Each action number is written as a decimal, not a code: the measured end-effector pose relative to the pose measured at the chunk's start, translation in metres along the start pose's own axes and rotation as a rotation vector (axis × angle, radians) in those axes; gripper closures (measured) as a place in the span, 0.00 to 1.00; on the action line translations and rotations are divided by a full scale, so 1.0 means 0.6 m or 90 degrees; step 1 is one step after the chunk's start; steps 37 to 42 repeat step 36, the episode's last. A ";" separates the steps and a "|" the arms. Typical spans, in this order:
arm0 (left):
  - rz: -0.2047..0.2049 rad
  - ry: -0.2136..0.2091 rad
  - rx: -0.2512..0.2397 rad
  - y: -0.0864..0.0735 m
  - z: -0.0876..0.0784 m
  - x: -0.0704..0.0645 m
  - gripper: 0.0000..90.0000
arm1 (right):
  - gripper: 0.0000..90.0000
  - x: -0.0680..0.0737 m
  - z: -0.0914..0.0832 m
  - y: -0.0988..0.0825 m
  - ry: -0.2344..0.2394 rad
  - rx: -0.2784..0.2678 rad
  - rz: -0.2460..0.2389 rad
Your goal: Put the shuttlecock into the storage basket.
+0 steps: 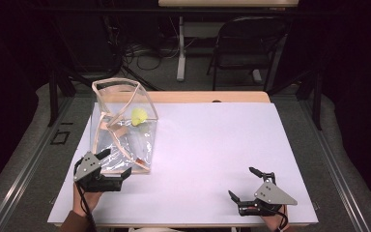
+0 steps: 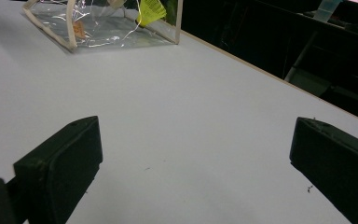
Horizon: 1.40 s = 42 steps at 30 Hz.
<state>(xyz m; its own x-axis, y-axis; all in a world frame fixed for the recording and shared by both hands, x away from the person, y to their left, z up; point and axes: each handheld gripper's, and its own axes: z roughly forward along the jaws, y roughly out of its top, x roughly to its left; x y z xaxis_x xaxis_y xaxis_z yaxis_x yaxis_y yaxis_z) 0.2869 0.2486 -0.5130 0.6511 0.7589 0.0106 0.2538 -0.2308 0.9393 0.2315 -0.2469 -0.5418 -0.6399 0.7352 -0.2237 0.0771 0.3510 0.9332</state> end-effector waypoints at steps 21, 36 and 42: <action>0.009 -0.024 0.016 -0.045 0.012 -0.027 0.00 | 0.02 0.000 0.000 0.000 0.000 0.001 0.000; 0.010 -0.029 0.032 -0.059 0.020 -0.028 0.00 | 0.02 -0.001 0.000 0.000 0.000 0.000 -0.001; 0.010 -0.029 0.032 -0.059 0.020 -0.028 0.00 | 0.02 -0.001 0.000 0.000 0.000 0.000 -0.001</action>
